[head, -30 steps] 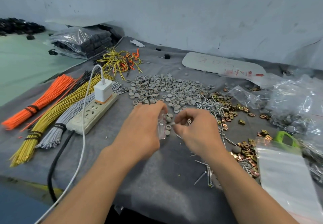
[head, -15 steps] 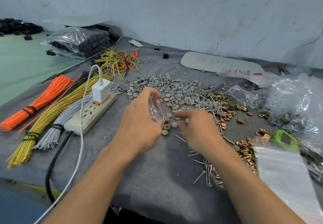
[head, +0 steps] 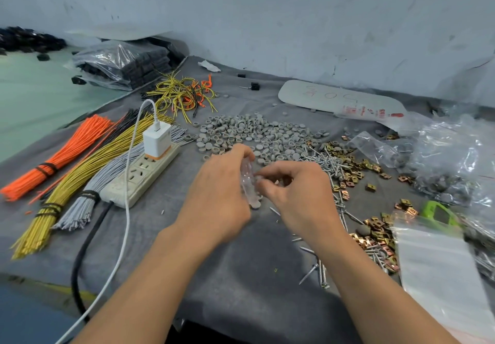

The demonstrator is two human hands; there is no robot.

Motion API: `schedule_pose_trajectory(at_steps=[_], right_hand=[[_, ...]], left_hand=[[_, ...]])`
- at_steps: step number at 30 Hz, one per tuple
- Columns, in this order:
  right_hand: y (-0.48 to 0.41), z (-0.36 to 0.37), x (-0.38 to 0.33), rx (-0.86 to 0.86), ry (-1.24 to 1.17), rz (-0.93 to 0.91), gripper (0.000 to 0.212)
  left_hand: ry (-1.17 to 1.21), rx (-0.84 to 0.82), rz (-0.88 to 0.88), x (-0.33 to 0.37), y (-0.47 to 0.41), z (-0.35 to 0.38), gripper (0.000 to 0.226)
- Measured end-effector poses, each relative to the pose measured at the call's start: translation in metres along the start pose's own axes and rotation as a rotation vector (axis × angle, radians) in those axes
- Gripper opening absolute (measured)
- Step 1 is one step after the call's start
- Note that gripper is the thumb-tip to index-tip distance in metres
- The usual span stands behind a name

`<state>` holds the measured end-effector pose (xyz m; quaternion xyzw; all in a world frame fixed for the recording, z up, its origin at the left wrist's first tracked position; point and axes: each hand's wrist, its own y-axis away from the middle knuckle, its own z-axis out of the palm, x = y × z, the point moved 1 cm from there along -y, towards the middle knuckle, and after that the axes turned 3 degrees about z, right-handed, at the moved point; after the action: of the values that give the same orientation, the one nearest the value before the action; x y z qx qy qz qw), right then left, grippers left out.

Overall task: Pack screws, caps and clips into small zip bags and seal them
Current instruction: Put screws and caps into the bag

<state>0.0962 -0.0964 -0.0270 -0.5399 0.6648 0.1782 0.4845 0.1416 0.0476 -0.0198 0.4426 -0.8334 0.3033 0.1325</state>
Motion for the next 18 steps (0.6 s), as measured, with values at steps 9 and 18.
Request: schedule_pose_trajectory(at_steps=[9,18], right_hand=[[-0.004,-0.003,-0.011,-0.112,-0.331,0.036,0.034],[-0.002,0.021,0.024,-0.150,0.463,0.169,0.013]], left_hand=[[0.108,0.010,-0.006,0.008,0.002,0.002,0.056],[0.072,0.083,-0.103,-0.006,0.001,-0.013,0.064]])
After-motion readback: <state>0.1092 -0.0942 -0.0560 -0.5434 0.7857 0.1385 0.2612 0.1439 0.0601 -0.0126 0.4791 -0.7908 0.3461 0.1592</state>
